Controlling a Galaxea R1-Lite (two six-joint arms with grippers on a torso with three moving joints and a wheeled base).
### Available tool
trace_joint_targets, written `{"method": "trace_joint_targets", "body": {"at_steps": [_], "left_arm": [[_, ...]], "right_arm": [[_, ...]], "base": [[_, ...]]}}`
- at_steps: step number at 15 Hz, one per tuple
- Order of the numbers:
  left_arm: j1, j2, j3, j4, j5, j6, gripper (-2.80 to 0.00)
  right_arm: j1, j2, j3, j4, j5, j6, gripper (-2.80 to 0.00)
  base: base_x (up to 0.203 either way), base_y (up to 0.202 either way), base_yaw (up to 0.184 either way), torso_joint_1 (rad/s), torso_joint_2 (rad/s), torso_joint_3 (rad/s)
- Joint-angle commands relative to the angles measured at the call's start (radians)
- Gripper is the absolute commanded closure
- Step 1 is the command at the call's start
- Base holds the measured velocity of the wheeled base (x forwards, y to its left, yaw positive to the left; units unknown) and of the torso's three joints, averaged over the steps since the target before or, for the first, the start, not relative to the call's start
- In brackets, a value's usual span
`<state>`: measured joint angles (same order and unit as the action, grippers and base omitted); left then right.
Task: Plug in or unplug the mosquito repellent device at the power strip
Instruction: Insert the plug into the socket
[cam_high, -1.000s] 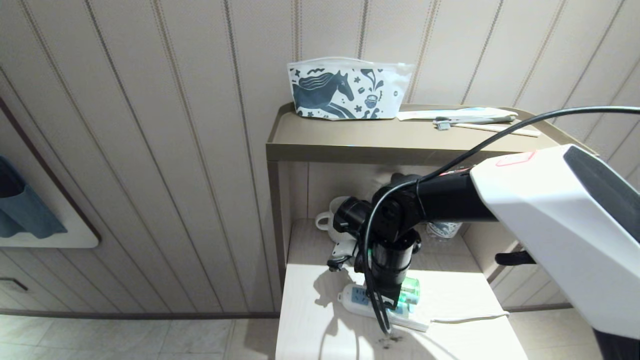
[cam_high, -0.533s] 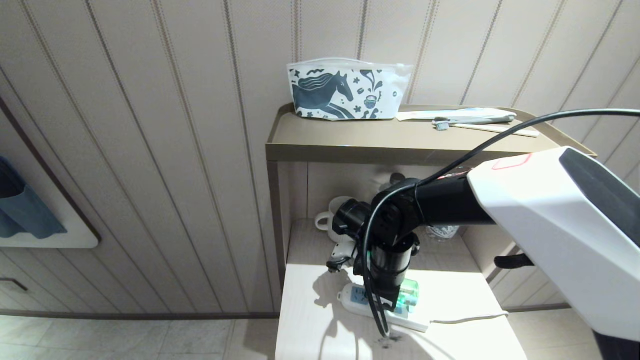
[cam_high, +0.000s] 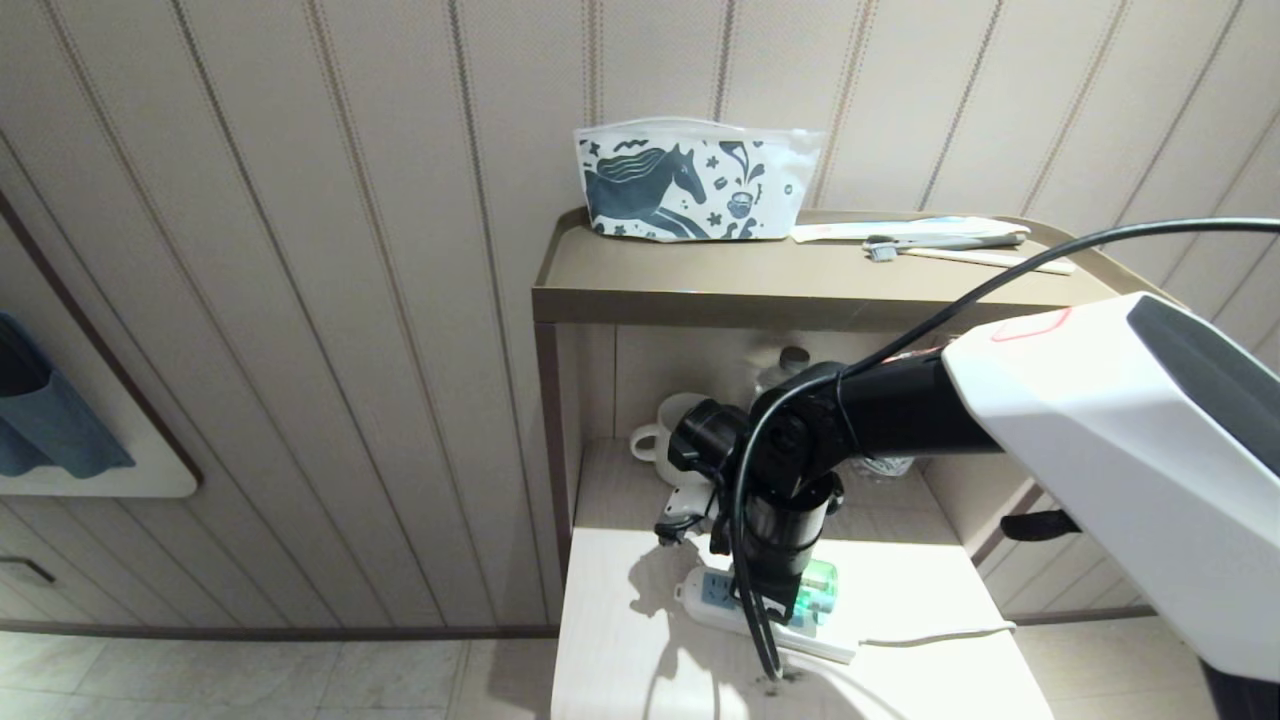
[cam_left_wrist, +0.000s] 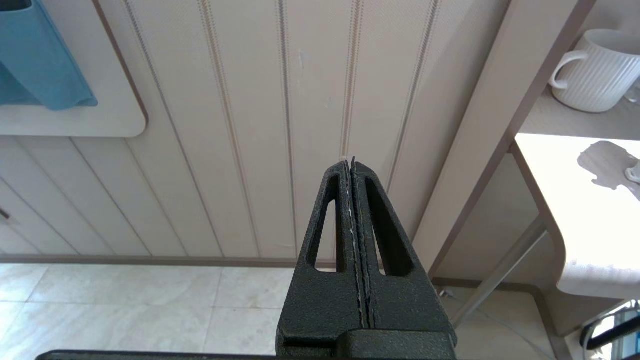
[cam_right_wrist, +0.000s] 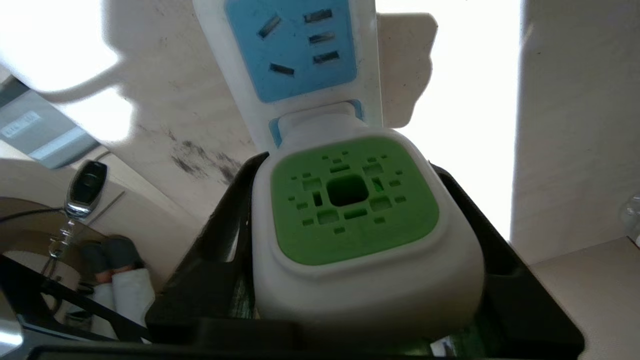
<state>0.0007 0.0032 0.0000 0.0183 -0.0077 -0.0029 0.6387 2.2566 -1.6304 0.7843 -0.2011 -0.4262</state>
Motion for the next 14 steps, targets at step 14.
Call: {"method": "trace_joint_targets", "body": {"at_steps": [14], "left_arm": [[0.001,0.0,0.0,0.0,0.0,0.0,0.0]], "right_arm": [[-0.01,-0.053,-0.075,0.01,-0.008,-0.002,-2.8]], "base": [[0.0,0.0,0.0,0.0,0.0,0.0]]}}
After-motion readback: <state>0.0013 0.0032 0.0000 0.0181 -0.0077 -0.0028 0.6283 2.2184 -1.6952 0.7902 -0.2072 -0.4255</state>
